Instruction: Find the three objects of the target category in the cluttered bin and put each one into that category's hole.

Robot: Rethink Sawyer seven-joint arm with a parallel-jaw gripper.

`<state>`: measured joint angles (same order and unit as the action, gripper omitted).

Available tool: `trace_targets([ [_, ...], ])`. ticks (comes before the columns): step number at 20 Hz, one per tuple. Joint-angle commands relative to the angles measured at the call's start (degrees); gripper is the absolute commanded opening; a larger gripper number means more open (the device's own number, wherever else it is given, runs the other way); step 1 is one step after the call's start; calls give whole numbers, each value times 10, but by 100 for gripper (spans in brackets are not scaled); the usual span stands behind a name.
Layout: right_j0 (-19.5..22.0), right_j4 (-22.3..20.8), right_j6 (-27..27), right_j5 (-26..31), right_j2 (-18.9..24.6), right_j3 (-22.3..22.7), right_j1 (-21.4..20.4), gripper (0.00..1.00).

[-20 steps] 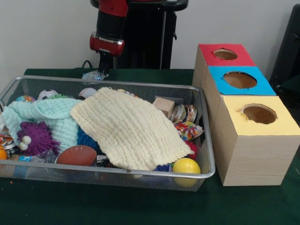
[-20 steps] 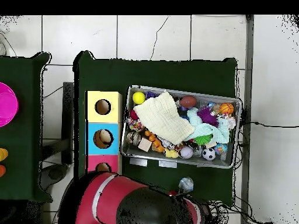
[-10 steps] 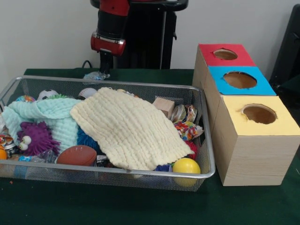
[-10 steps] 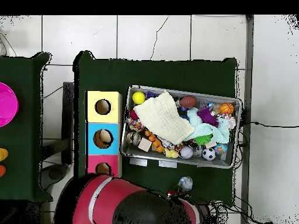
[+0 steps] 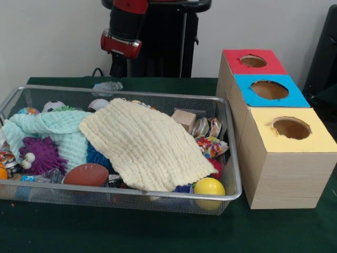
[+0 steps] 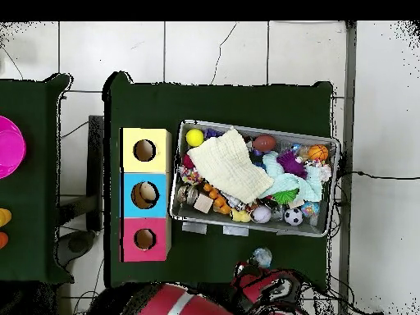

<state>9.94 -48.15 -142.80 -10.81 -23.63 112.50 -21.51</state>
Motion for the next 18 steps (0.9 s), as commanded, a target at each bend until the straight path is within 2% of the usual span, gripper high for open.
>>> trace_targets([
  [1,24,12,10,100,129,15,-108,0],
  [7,15,19,2,124,134,22,-125,0],
  [10,0,22,-14,112,122,19,-117,0],
  [15,-39,30,-47,11,65,-19,-31,0],
  [18,-71,62,-54,-57,14,-35,27,0],
])
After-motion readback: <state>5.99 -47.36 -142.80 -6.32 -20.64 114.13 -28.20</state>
